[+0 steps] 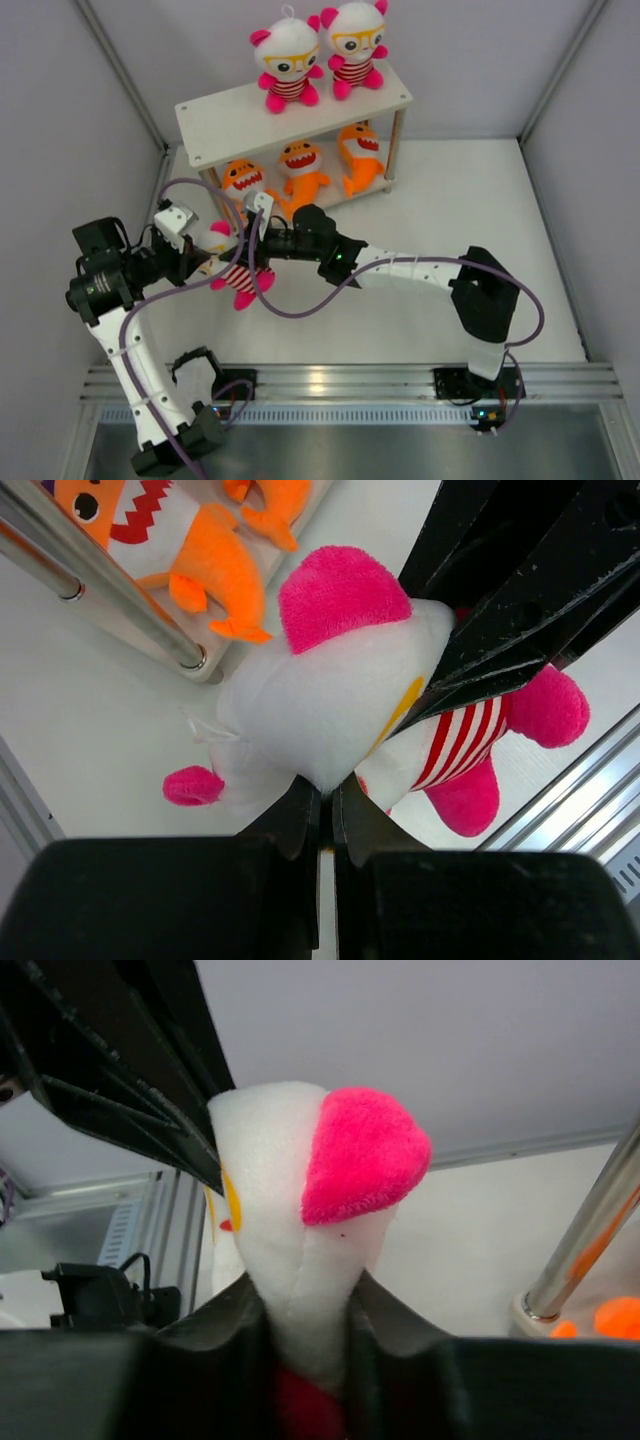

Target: Place and organize the stuffed toys onto the shelf

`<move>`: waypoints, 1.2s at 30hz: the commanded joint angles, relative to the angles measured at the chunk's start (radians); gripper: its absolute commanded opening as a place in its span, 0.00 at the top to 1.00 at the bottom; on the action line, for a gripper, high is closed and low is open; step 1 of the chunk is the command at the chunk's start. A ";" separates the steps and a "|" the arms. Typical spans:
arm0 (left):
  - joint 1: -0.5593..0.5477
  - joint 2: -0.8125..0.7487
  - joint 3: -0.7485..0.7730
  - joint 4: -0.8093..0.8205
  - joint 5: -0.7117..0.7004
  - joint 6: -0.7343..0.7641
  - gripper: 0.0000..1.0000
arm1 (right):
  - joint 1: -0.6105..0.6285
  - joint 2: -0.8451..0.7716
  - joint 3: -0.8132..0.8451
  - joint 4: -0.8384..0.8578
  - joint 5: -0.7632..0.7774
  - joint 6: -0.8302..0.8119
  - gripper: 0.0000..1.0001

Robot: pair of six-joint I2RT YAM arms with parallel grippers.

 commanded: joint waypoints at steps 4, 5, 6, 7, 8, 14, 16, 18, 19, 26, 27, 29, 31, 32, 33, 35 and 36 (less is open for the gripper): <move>-0.009 -0.001 0.075 -0.016 0.123 -0.028 1.00 | 0.013 -0.067 -0.040 0.017 -0.021 -0.042 1.00; -0.009 -0.001 0.078 -0.018 0.123 -0.032 0.98 | 0.005 -0.074 -0.076 0.045 -0.023 -0.037 1.00; -0.009 -0.003 0.088 -0.016 0.120 -0.041 0.83 | 0.002 -0.085 -0.100 0.076 -0.021 -0.034 1.00; -0.011 -0.001 0.099 -0.018 0.109 -0.064 0.65 | -0.005 -0.113 -0.126 0.149 -0.012 -0.031 1.00; -0.012 0.002 0.108 -0.016 0.104 -0.077 0.30 | -0.013 -0.130 -0.153 0.186 -0.005 -0.028 1.00; -0.015 0.033 0.274 -0.015 0.136 -0.199 0.10 | -0.073 -0.297 -0.429 0.638 -0.004 -0.086 1.00; -0.018 0.048 0.353 -0.016 0.185 -0.239 0.03 | -0.103 -0.352 -0.454 0.669 -0.021 -0.088 1.00; -0.020 0.057 0.398 -0.016 0.256 -0.244 0.02 | -0.139 -0.396 -0.477 0.772 0.023 -0.071 1.00; -0.021 0.066 0.421 -0.016 0.270 -0.239 0.02 | -0.146 -0.407 -0.489 0.816 0.063 -0.074 1.00; -0.011 0.145 0.631 -0.016 0.308 -0.233 0.02 | -0.151 -0.320 -0.363 1.225 0.020 -0.155 1.00; -0.006 0.155 0.666 -0.018 0.319 -0.253 0.02 | -0.151 -0.300 -0.324 1.204 -0.010 -0.155 1.00; 0.029 0.189 0.751 0.008 0.357 -0.293 0.02 | -0.150 -0.274 -0.217 1.150 -0.040 -0.157 1.00; 0.086 0.197 0.838 0.098 0.367 -0.455 0.02 | -0.148 -0.222 -0.155 1.150 -0.046 -0.160 1.00; 0.106 0.191 0.849 0.213 0.353 -0.507 0.02 | -0.151 -0.194 -0.097 1.138 -0.038 -0.162 1.00; 0.121 0.171 0.842 0.270 0.329 -0.593 0.02 | -0.153 -0.184 -0.063 1.116 -0.031 -0.163 1.00; 0.144 0.157 0.823 0.393 0.220 -0.674 0.02 | -0.153 -0.153 0.025 1.040 -0.035 -0.169 1.00; 0.143 0.162 0.826 0.407 0.191 -0.692 0.02 | -0.153 -0.142 0.052 1.032 -0.035 -0.171 1.00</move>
